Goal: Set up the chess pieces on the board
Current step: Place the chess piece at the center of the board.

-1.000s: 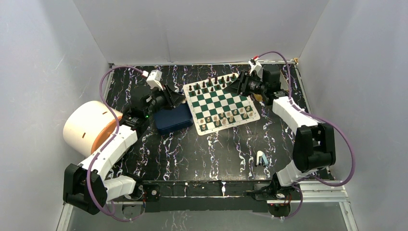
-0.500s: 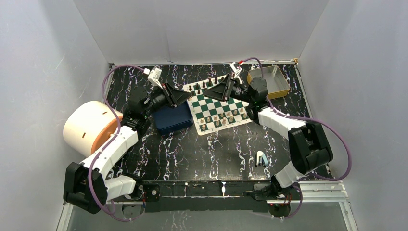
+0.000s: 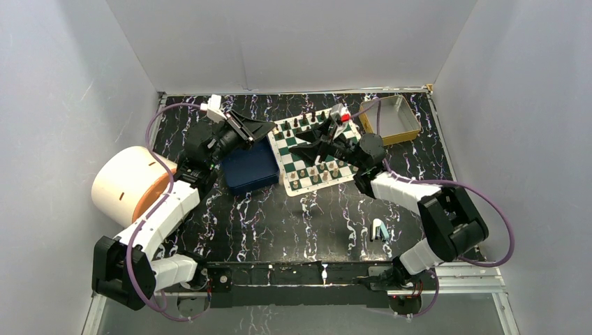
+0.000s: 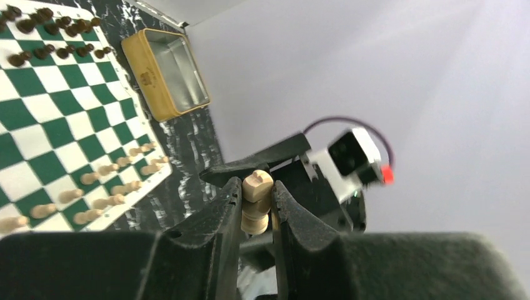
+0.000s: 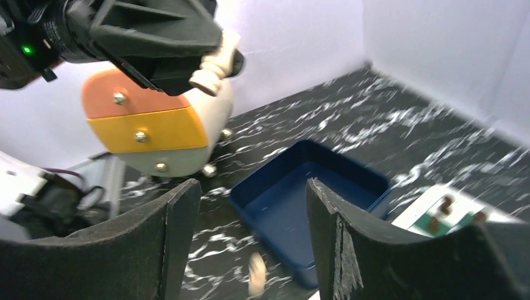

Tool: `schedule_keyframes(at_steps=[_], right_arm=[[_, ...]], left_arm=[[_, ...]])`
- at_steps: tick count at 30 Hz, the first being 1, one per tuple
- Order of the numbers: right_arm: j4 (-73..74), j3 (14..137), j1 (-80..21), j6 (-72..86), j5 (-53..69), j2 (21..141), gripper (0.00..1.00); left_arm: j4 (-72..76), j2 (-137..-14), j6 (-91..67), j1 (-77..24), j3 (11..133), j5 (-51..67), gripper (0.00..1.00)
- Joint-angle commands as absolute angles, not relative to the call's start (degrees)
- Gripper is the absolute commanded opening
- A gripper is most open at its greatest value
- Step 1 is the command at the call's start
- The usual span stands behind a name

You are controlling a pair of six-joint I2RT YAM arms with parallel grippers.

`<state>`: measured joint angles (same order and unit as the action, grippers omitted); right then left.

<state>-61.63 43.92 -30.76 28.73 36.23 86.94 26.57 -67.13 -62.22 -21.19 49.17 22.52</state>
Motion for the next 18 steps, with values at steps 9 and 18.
schedule_keyframes(at_steps=[9, 18], right_arm=[[-52.51, 44.76, -34.74, 10.27, 15.65, 80.65, 0.7], [-25.54, 49.35, -34.56, 11.15, 8.93, 78.85, 0.66]], left_arm=[[22.58, -64.94, -67.39, -20.7, 49.16, 13.16, 0.0], [9.74, -64.74, -35.24, -20.1, 49.96, 8.29, 0.0]])
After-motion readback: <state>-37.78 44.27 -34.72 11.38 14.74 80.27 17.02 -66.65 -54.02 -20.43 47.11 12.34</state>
